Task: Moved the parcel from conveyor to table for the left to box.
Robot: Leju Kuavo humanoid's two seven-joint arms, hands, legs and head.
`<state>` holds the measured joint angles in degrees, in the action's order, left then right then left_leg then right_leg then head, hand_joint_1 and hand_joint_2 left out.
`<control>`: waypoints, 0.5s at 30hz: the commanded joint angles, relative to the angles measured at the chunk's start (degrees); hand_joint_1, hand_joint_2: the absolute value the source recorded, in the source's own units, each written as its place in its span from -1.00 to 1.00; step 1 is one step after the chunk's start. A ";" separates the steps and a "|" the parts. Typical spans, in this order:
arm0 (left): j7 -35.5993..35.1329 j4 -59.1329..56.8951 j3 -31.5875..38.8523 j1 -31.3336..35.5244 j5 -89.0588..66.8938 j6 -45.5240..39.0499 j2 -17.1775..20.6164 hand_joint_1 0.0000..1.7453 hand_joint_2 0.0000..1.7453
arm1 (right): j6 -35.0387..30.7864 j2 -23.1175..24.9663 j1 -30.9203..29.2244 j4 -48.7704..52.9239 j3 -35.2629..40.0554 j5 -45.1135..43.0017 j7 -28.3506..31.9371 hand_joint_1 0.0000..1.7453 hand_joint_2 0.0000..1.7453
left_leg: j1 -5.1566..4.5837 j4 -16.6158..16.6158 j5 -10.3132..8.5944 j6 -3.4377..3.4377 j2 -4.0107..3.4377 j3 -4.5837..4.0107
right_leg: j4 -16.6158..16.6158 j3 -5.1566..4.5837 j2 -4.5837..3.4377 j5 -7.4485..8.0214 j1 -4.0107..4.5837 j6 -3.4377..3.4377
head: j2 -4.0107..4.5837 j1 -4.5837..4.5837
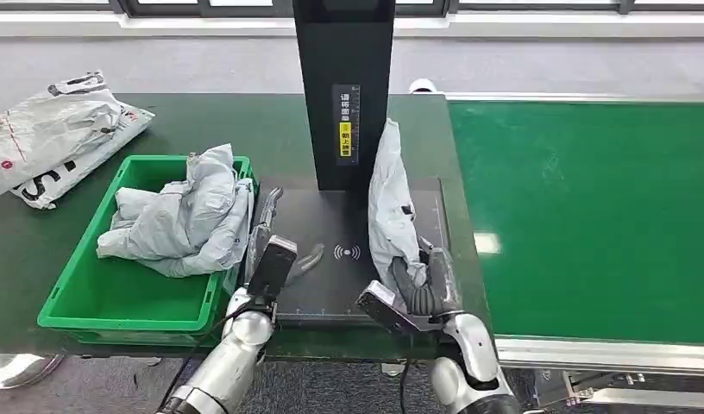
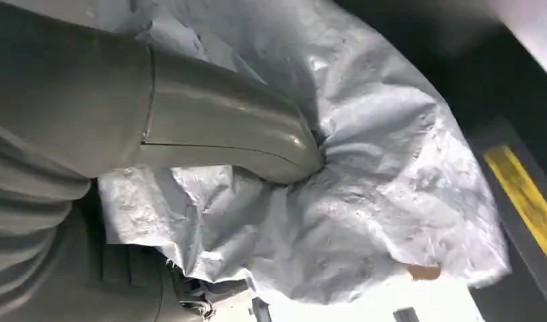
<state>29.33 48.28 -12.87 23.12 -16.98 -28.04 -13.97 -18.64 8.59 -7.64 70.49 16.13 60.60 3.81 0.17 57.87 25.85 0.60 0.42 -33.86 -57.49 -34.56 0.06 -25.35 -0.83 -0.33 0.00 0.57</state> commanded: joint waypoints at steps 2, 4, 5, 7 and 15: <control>-0.46 -2.60 0.85 3.61 1.34 0.81 0.03 -1.00 1.00 | 11.83 -4.24 -0.10 -9.97 6.02 4.06 -5.13 -1.00 1.00 | 0.11 -0.17 0.00 0.01 -0.06 0.29 | 0.28 0.33 -0.02 0.05 0.12 0.04 | 0.00 0.02; 0.17 -0.76 1.29 2.61 2.15 -0.40 -0.12 -1.00 1.00 | 10.73 -4.17 0.26 -10.05 5.33 3.44 -4.93 -1.00 1.00 | 0.08 -0.16 -0.02 -0.01 0.09 0.25 | 0.23 0.31 0.12 0.01 0.09 0.03 | 0.00 0.00; 0.79 0.35 1.72 2.02 2.73 -1.08 -0.21 -1.00 1.00 | 10.30 -4.12 0.25 -9.93 5.12 3.13 -4.74 -1.00 1.00 | 0.07 -0.18 -0.02 -0.01 0.05 0.28 | 0.24 0.32 0.09 0.02 0.09 0.03 | 0.00 0.02; 1.67 1.79 2.28 1.19 3.78 -1.87 -0.22 -1.00 1.00 | 9.75 -3.90 0.20 -9.80 4.62 2.37 -4.39 -1.00 1.00 | 0.07 -0.13 0.02 -0.02 -0.03 0.24 | 0.22 0.27 0.00 0.02 0.08 0.01 | 0.00 0.00; 1.73 2.10 2.23 0.96 3.86 -1.75 -0.04 -1.00 1.00 | 9.89 -3.87 -0.01 -9.64 4.72 2.45 -4.44 -1.00 1.00 | 0.05 -0.10 0.01 0.00 -0.06 0.19 | 0.18 0.22 -0.02 0.03 0.06 0.02 | 0.00 0.00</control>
<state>31.12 51.27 -12.44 23.52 -13.27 -29.77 -14.16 -8.94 7.08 -6.73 65.42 18.43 63.23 -0.42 0.17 57.87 25.86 0.60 0.41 -33.84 -57.46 -34.53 0.06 -25.35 -0.83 -0.34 0.00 0.57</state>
